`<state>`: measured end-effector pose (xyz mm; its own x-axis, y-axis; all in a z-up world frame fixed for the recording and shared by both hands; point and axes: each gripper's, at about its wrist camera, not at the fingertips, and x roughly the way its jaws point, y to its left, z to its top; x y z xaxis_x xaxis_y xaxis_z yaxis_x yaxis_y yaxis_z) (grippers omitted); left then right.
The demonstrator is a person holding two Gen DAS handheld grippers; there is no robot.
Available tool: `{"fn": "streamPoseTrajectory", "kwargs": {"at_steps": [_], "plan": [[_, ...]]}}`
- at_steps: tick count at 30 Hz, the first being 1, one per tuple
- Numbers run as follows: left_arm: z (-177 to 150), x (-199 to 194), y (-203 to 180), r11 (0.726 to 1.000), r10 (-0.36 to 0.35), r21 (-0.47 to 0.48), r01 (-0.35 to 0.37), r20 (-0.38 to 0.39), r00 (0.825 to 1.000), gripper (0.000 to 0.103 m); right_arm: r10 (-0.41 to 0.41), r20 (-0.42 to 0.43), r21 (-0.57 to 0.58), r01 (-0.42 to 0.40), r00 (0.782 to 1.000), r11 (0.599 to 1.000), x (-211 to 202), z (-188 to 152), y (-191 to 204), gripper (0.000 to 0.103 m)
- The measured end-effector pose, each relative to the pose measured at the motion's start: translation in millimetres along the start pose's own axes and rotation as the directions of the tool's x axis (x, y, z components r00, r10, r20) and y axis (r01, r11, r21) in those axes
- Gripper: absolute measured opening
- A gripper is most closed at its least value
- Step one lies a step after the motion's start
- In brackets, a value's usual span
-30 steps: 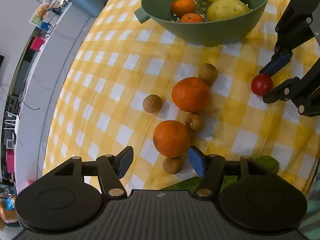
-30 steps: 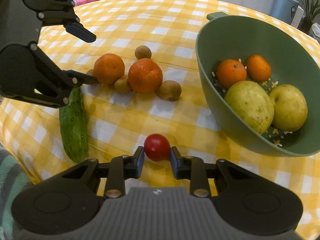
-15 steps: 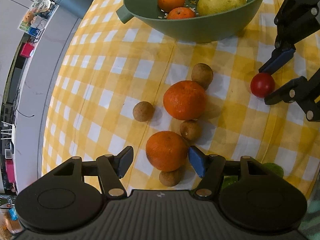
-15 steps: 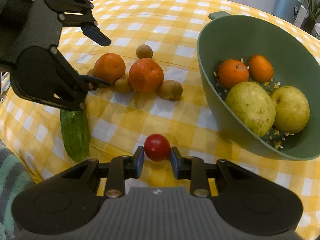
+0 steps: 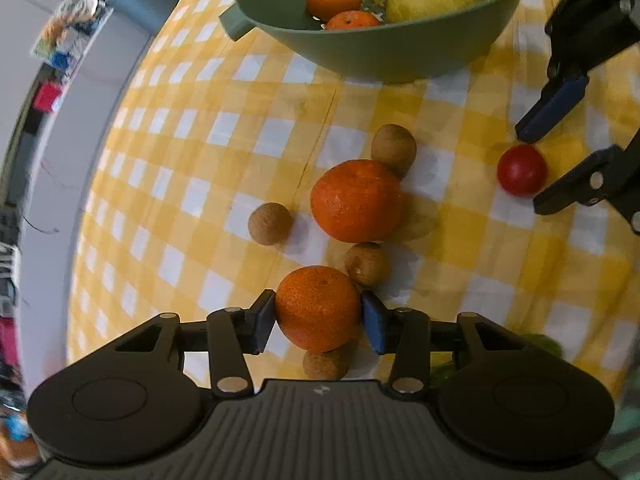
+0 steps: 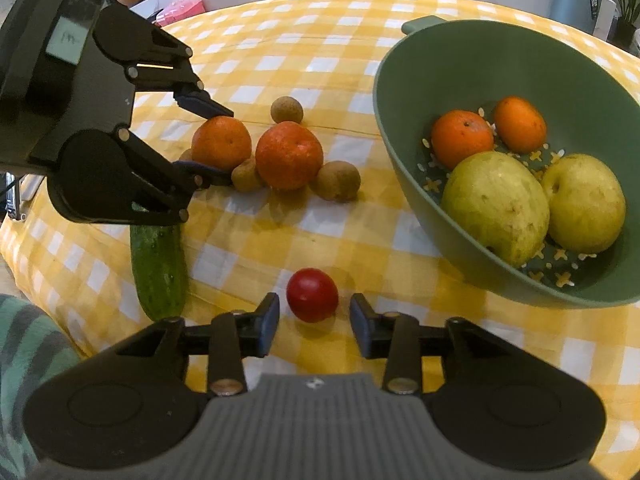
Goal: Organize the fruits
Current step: 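Grasp the red cherry tomato with the right tool while the left tool grasps a mandarin, then carry the tomato and mandarin over the green colander with both tools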
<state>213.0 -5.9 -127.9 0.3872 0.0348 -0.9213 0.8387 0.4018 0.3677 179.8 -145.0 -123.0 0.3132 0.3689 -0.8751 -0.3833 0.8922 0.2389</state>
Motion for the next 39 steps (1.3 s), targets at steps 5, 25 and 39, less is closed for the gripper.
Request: {"fn": "streamPoseTrajectory", "kwargs": {"at_steps": [5,25,39], "plan": [[-5,-9,7,0.995,-0.048,-0.086,0.049,0.013,0.999,0.051,0.003,0.009,0.019,-0.003,1.0,1.0,-3,-4,-4,0.037],[7,-47,-7,0.973,-0.085,-0.221,0.068,-0.066,0.994,0.051,0.005,-0.017,-0.131,-0.007,1.0,0.991,-22,1,6,0.021],[77,-97,-19,0.993,-0.027,-0.114,0.034,0.068,0.997,0.051,-0.043,0.071,-0.305,0.063,0.997,0.95,-105,40,-30,0.021]]}}
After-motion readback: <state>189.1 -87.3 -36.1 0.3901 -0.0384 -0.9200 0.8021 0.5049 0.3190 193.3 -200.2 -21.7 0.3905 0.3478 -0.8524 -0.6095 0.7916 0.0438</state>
